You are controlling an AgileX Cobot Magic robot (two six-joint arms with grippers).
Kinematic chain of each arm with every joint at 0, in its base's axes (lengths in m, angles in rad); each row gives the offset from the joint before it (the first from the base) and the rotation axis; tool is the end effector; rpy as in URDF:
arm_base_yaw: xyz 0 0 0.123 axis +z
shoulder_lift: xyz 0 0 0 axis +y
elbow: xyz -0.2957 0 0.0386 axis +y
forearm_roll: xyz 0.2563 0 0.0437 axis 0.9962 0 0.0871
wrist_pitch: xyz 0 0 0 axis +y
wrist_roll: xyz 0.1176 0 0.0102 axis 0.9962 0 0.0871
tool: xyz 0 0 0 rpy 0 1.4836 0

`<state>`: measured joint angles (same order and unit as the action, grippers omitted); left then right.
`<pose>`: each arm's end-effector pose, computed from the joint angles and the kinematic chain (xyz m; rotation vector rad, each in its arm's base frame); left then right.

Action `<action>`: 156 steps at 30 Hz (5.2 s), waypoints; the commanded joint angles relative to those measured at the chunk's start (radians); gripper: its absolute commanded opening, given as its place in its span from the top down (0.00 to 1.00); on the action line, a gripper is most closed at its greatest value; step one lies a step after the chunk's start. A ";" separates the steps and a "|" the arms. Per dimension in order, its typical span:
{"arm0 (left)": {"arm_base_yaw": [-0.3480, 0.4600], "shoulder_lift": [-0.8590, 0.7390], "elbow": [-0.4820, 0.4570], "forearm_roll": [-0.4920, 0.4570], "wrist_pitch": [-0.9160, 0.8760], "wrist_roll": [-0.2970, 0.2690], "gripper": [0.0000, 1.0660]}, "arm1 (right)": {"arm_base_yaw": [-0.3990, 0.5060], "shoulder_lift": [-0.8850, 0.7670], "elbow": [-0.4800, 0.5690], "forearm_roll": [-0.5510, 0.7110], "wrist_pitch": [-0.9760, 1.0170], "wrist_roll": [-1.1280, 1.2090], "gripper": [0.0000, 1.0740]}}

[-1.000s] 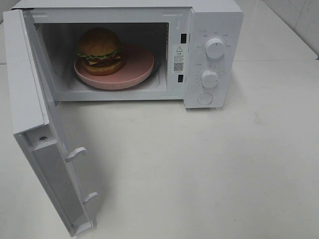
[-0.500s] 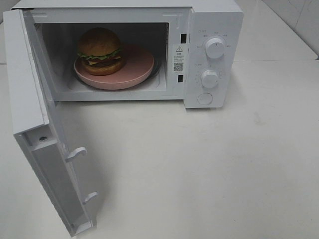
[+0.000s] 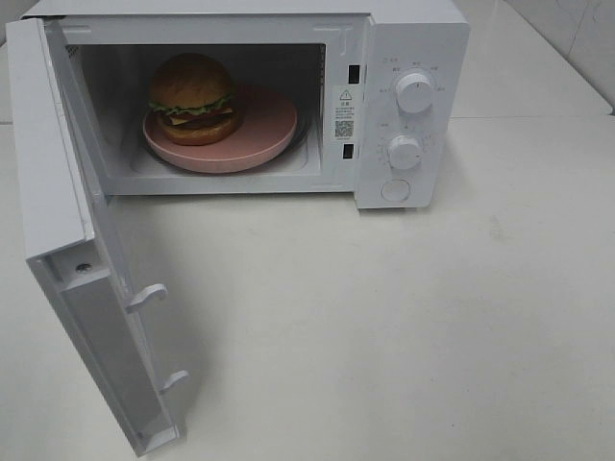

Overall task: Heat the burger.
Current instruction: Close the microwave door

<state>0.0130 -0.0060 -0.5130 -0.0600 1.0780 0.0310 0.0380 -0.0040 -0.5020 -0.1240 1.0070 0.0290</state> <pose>0.0100 -0.0061 0.2713 0.0224 2.0413 -0.0442 0.0152 -0.0118 0.2760 -0.0068 1.9802 -0.1034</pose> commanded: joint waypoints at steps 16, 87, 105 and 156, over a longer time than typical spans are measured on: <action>-0.002 -0.015 -0.003 0.093 -0.020 0.076 0.06 | -0.003 -0.027 0.002 0.001 -0.015 0.008 0.29; -0.002 1.167 0.214 0.110 -1.539 -0.062 1.00 | -0.003 -0.027 0.002 0.002 -0.015 0.008 0.29; -0.024 1.485 0.225 0.545 -2.049 -0.196 1.00 | -0.003 -0.027 0.002 0.002 -0.015 0.008 0.29; -0.666 1.843 -0.320 -0.044 -1.958 -0.071 1.00 | -0.003 -0.027 0.002 0.002 -0.015 0.008 0.29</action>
<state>-0.6390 1.8230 -0.8020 -0.0960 -0.8900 -0.0450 0.0380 -0.0040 -0.5020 -0.1220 1.0070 0.0290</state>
